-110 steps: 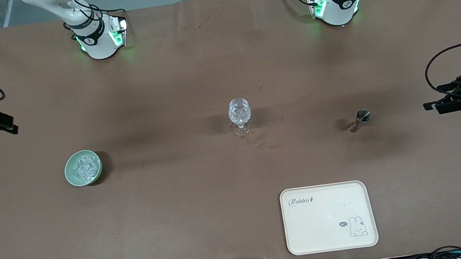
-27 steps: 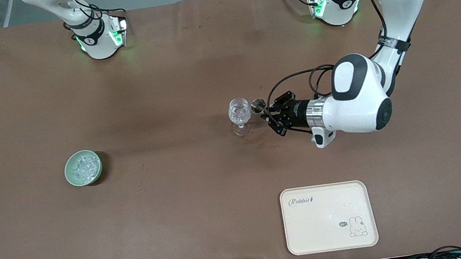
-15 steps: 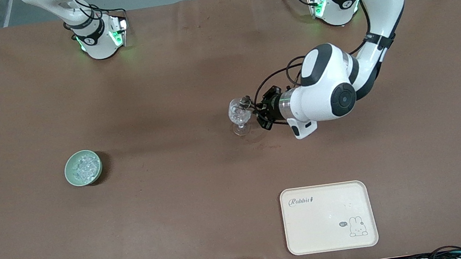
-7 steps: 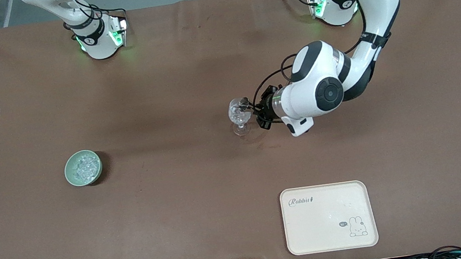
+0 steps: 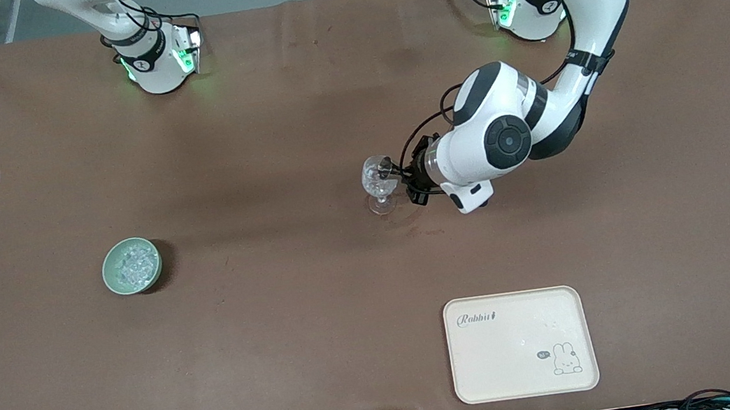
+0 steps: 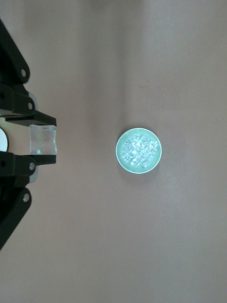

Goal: Pour wine and add ice with both arms
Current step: 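Tilt the jigger over the wine glass with the left gripper to pour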

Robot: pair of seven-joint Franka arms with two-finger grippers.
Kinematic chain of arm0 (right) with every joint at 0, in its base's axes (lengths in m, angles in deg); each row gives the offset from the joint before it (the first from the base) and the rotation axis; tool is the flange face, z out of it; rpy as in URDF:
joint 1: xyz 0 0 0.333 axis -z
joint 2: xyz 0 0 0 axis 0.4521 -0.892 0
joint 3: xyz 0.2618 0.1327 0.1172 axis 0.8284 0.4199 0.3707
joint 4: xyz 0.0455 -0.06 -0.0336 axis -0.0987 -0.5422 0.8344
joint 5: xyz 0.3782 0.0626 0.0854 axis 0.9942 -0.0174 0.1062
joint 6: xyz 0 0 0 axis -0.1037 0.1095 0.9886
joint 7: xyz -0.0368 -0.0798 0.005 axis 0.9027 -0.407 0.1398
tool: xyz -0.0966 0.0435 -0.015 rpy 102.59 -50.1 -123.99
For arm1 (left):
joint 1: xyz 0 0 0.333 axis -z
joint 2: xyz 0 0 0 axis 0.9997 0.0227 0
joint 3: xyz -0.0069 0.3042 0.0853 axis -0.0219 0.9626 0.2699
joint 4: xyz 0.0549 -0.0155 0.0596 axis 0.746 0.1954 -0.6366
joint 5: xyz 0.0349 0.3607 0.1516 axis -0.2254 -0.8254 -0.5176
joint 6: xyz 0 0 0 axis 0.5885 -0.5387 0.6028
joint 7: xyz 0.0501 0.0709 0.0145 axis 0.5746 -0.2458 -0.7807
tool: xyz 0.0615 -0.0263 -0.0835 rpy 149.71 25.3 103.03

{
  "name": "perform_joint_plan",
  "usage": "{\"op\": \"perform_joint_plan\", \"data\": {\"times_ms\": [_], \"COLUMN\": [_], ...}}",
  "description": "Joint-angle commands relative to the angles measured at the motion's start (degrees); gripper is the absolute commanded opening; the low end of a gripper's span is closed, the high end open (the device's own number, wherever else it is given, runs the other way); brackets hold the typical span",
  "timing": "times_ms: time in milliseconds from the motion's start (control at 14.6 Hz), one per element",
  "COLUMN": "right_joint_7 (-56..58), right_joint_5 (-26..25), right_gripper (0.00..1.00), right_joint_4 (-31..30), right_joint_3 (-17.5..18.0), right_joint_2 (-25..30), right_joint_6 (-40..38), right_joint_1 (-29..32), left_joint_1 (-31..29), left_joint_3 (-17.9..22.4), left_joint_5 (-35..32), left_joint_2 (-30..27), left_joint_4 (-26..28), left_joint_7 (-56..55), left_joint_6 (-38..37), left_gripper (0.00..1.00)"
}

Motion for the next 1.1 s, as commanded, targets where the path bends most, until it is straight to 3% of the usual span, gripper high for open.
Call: {"op": "perform_joint_plan", "data": {"times_ms": [0, 687, 1031], "right_joint_7": [-0.03, -0.03, -0.03], "right_joint_5": [0.32, 0.32, 0.41], "right_gripper": [0.03, 0.03, 0.03], "right_joint_4": [-1.43, -1.43, -1.43], "right_joint_3": [0.27, 0.27, 0.27], "right_joint_2": [1.29, 1.21, 1.21], "right_joint_6": [0.58, 0.58, 0.58], "right_joint_1": [0.40, 0.49, 0.40], "left_joint_1": [1.10, 1.99, 0.93], "left_joint_3": [-0.10, -0.19, -0.72], "left_joint_5": [-3.58, -4.81, -1.32], "left_joint_2": [-2.01, -3.15, -2.71], "left_joint_4": [0.93, 0.93, 0.93], "left_joint_7": [-3.85, -4.38, 3.07], "left_joint_6": [0.48, -0.05, -0.23], "left_gripper": [0.00, 0.00, 0.00]}}
